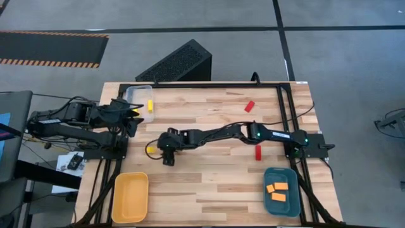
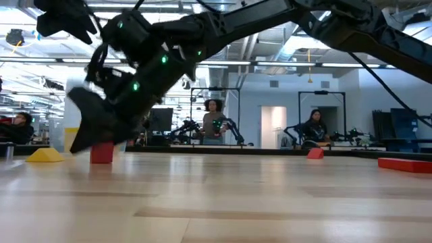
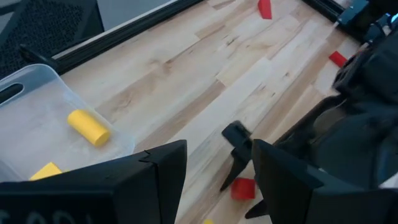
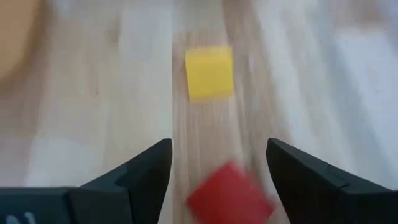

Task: Sort & place blocks by color
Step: Put the yellow block into the transparent white bin

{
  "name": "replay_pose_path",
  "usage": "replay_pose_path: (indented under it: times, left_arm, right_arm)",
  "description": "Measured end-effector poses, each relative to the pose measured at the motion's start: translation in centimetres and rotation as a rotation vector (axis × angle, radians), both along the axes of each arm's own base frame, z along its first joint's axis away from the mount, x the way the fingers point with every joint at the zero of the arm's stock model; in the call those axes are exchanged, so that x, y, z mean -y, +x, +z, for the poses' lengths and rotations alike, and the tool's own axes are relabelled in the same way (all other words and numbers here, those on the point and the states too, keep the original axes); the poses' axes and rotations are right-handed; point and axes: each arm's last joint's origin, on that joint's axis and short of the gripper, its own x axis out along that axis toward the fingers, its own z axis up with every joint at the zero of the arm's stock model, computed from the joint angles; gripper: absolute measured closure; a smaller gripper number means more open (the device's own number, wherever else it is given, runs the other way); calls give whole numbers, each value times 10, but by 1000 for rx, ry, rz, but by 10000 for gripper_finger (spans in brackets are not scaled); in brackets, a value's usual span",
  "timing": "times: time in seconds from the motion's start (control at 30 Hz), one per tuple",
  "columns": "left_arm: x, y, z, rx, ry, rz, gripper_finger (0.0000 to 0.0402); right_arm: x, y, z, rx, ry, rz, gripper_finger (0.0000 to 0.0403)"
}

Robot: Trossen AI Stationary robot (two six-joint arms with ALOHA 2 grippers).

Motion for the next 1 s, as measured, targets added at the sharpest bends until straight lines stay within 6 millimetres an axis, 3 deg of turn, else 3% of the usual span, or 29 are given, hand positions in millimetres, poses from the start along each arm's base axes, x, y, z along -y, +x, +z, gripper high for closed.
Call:
replay_pose_path:
  times: [0.1,0.4,0.5,0.67,1.0]
  left_arm:
    - [0,-1,0,-7,2,2,233]
    - [-1,-1,0,-11,22,9,233]
    - [-1,-1,0,-10,22,10,233]
    - [0,-1,0,-3,3,18,233]
    - [0,-1,0,-1,-1,20,233]
  right_arm:
    - [1,4,11,74,-8,7,117]
    - [8,18,17,300,-51,47,117]
    - [8,26,-1,408,-63,126,117]
    - [10,28,-35,405,-80,124,117]
    - [23,25,-49,296,-94,119,117]
